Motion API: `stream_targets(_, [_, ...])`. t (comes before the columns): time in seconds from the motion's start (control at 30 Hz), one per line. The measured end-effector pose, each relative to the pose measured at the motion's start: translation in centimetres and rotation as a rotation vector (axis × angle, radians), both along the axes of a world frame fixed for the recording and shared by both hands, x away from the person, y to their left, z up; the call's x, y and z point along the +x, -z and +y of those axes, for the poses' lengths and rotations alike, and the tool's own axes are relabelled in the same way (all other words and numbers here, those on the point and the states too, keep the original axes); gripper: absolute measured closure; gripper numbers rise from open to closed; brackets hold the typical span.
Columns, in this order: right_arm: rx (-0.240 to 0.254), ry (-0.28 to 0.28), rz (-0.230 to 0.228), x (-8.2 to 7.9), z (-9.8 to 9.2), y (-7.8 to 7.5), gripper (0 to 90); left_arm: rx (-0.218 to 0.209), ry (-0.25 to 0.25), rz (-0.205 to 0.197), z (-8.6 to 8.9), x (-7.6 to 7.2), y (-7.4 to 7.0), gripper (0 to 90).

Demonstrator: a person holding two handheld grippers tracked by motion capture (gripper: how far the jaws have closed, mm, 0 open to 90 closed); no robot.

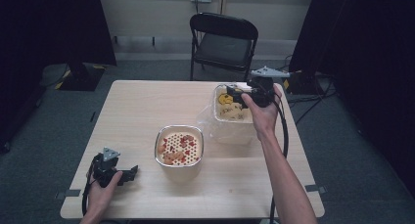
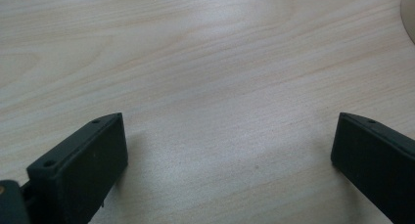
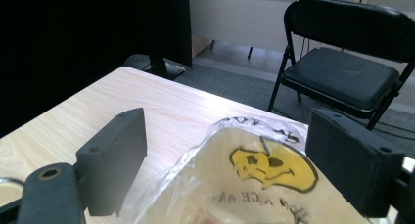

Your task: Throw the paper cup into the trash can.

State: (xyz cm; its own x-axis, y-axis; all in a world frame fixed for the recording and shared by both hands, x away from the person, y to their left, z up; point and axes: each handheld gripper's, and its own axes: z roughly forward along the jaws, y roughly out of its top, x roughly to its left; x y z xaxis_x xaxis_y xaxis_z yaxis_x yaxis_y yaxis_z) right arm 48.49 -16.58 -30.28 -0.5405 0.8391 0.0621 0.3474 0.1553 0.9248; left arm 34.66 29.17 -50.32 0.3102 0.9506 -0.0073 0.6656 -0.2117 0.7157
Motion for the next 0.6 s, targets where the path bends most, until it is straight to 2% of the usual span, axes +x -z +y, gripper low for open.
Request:
stream_targets(0.1, [-0.004,0.001,0.01,-1.0,-0.6,0.3,15.2,0.0,0.0,0.0,0.0,0.0,0.0,0.0])
stream_targets(0.13, [0.012,0.002,0.009,-1.5,-0.9,0.4,15.2,0.0,0.0,-0.001,0.0,0.0,0.0,0.0])
stream_targets(0.23, [0.014,0.016,0.012,-3.0,-1.6,0.8,15.0,0.0,0.0,0.0,0.0,0.0,0.0,0.0])
stream_targets(0.27, [-0.002,0.016,0.009,-3.4,-1.7,0.9,15.0,-0.001,0.002,0.001,0.0,0.0,0.0,0.0])
stream_targets(0.37, [-0.006,0.002,0.007,-5.0,-1.9,1.3,15.1,-0.001,0.001,0.001,0.0,0.0,0.0,0.0])
stream_targets(0.4, [-0.027,-0.003,0.001,-5.7,-2.0,1.6,15.4,0.0,0.0,-0.001,0.0,0.0,0.0,0.0])
stream_targets(0.6, [-0.016,-0.001,0.033,-9.0,-3.4,3.8,15.4,-0.003,0.003,0.002,0.0,0.0,0.0,0.0])
